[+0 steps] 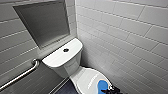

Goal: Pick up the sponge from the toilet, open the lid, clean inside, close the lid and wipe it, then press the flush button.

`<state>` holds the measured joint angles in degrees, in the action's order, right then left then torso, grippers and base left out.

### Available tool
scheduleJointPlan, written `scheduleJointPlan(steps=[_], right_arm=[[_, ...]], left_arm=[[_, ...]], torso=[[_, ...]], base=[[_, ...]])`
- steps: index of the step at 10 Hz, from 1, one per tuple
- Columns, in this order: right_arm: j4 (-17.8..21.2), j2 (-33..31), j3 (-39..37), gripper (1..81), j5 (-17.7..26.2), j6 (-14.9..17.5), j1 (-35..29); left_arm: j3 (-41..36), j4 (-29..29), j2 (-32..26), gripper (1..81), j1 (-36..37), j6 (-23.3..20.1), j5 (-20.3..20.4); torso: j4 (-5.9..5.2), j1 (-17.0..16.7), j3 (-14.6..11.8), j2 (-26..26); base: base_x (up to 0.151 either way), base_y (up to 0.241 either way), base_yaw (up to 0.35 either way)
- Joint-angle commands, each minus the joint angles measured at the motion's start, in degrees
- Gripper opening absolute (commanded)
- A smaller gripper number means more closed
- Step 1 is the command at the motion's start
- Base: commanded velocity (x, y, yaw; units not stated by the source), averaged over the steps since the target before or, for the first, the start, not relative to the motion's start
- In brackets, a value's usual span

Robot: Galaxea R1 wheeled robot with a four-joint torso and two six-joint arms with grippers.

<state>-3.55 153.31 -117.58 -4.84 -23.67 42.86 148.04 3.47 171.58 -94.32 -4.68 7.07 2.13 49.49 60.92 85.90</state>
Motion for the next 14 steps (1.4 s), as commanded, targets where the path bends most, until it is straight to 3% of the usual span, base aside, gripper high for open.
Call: scheduleJointPlan(steps=[1,3,7,8,12,14], right_arm=[[-2.1,1.4,-2.0,81.1,2.0,-0.1,-5.2],[-2.7,3.6,-5.5,81.1,2.0,-0.1,-4.4],[-4.0,3.6,-5.5,81.1,1.9,-0.1,-3.9],[-4.0,3.6,-5.5,1.0,1.8,-0.1,-3.9],[-3.6,2.0,-3.6,1.0,1.6,-0.2,-4.6],[-3.3,-5.6,7.2,1.0,1.5,-0.9,-5.8]], left_arm=[[-0.8,0.7,-0.1,81.1,-2.4,-0.2,-5.1],[-0.9,0.7,-0.2,81.1,-2.5,-0.2,-5.2],[-0.9,0.8,-0.2,81.1,-2.5,-0.2,-5.2],[-0.9,0.8,-0.2,81.1,-2.6,-0.2,-5.2],[-1.0,0.7,0.0,81.1,-2.5,-0.2,-5.1],[-1.9,0.6,-0.2,81.1,-2.1,-0.3,-5.1]], torso=[[0.00,0.0,0.0,0.0],[0.00,0.0,0.0,0.0],[0.00,0.0,0.0,0.0],[0.00,0.0,0.0,0.0],[0.00,0.0,0.0,0.0],[0.00,0.0,0.0,0.0]], base=[[0.000,0.000,0.000],[0.000,0.000,0.000],[0.000,0.000,0.000],[0.000,0.000,0.000],[0.000,0.000,0.000],[0.000,0.000,0.000]])
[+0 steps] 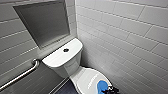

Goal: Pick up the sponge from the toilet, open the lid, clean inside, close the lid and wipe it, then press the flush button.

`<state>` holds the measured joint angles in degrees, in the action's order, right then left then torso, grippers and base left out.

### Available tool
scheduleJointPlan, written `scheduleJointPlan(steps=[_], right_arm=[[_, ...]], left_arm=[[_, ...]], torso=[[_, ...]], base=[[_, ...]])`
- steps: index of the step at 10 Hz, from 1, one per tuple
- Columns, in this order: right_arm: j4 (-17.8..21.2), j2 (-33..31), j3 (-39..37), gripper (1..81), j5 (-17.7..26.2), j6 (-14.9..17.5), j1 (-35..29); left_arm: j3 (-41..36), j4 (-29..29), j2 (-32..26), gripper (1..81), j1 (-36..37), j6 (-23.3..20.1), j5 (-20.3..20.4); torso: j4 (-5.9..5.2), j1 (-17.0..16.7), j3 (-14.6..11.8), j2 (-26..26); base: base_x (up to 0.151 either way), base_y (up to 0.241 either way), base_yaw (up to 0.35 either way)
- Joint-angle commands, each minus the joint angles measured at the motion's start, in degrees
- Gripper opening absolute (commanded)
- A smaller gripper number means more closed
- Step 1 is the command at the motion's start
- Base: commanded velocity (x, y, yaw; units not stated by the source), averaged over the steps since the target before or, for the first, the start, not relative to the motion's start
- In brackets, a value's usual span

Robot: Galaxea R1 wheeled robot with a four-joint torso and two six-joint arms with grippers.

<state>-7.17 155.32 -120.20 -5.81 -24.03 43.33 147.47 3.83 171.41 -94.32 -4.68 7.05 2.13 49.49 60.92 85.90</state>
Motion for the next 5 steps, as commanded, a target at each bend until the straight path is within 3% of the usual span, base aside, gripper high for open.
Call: scheduleJointPlan(steps=[1,5], right_arm=[[0.1,-12.5,16.3,1.0,2.7,-0.9,-6.8],[1.1,-30.0,36.0,1.0,2.7,-1.1,-7.0]], left_arm=[[-2.3,0.0,-0.3,81.1,-2.0,-0.3,-5.0],[-4.1,-0.2,-0.7,81.1,-0.9,-0.5,-4.8]], torso=[[0.00,0.0,0.0,0.0],[0.00,0.0,0.0,0.0]], base=[[0.000,0.000,0.000],[0.000,0.000,0.000]])
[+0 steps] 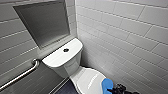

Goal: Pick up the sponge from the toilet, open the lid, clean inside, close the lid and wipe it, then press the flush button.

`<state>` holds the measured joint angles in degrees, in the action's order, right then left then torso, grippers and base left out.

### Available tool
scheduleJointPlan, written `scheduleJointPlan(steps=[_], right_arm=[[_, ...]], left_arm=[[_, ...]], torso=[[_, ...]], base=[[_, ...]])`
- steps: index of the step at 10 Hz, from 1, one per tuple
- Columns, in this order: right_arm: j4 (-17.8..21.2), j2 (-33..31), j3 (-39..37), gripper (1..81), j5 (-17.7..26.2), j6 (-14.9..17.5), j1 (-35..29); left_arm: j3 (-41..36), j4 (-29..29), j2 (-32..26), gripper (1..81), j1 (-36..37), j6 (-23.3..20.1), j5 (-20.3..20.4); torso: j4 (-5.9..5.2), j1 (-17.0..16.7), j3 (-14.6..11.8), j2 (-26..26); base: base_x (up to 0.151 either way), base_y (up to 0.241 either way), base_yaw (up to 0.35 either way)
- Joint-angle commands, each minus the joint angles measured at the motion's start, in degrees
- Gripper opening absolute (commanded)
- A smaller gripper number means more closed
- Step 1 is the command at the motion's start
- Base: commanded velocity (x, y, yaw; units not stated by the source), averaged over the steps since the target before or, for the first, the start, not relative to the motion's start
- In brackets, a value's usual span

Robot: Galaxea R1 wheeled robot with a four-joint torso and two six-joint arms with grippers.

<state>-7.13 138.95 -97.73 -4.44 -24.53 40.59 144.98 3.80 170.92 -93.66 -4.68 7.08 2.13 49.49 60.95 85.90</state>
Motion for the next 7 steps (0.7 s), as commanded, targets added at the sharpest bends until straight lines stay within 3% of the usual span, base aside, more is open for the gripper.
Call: scheduleJointPlan(steps=[1,4,7], right_arm=[[1.2,-17.0,16.1,1.0,1.0,-0.6,-2.1],[1.2,-24.6,18.8,1.0,0.7,-0.5,6.2],[1.2,-26.7,16.4,1.0,-1.5,-0.6,14.7]], left_arm=[[-3.5,-0.3,-0.9,81.1,-1.3,-0.8,-4.4],[-16.8,-0.7,-8.3,81.1,1.4,-1.5,-4.3],[-32.1,-0.6,-17.5,81.1,4.1,-3.4,-2.7]], torso=[[0.00,0.0,0.0,0.0],[0.00,0.0,0.0,0.0],[0.00,0.0,0.0,0.0]], base=[[0.000,0.000,0.000],[0.000,0.000,0.000],[0.000,0.000,0.000]])
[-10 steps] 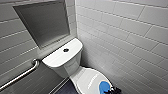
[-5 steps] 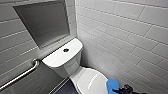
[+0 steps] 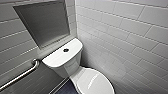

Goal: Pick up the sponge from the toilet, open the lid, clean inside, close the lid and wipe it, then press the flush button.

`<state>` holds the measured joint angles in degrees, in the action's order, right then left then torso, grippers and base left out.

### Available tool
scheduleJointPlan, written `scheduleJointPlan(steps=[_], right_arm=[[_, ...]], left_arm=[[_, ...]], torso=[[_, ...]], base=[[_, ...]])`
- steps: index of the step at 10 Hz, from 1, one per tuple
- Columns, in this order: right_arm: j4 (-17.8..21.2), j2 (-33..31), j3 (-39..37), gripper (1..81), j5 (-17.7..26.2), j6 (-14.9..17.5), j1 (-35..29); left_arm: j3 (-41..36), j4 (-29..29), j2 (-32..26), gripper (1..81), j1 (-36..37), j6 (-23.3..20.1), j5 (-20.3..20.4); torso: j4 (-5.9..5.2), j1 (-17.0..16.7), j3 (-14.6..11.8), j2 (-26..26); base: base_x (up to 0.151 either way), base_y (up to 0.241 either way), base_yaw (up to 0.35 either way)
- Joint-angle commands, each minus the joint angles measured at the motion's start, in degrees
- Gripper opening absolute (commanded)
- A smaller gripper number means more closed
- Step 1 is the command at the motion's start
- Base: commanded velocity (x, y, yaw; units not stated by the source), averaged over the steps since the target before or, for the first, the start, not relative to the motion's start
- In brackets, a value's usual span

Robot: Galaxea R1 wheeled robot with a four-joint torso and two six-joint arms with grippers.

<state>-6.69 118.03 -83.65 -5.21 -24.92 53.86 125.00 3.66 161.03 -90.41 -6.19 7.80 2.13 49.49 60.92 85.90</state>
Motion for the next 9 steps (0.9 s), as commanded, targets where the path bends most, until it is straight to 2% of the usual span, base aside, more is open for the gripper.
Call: scheduleJointPlan(steps=[1,3,5,6,8,9], right_arm=[[0.7,-5.8,1.5,1.0,-0.7,-0.1,3.9],[0.5,-5.7,0.1,1.0,-1.7,-0.2,8.1],[0.4,-4.8,-1.1,1.0,-2.0,-0.1,12.0],[0.3,-3.8,-2.0,1.0,-2.4,-0.1,13.9],[0.3,-2.2,-4.1,1.0,-6.7,0.0,17.6],[0.2,-1.5,-4.7,1.0,-7.5,0.0,18.6]], left_arm=[[-15.7,-0.5,-10.8,81.1,2.4,-1.9,-3.3],[-21.9,0.0,-16.6,81.1,6.4,-1.5,-3.3],[-24.6,0.5,-20.5,81.1,11.7,0.0,-3.4],[-24.9,0.5,-21.8,81.1,14.5,2.4,-3.4],[-24.7,0.6,-23.2,81.1,19.2,6.4,-3.7],[-24.7,0.6,-23.5,81.1,21.5,8.3,-3.9]], torso=[[0.00,0.0,0.0,0.0],[0.00,0.0,0.0,0.0],[0.00,0.0,0.0,0.0],[0.00,0.0,0.0,0.0],[0.00,0.0,0.0,0.0],[0.00,0.0,0.0,0.0]], base=[[0.000,0.000,0.000],[0.000,0.000,0.000],[0.000,0.000,0.000],[0.000,0.000,0.000],[0.000,0.000,0.000],[0.000,0.000,0.000]])
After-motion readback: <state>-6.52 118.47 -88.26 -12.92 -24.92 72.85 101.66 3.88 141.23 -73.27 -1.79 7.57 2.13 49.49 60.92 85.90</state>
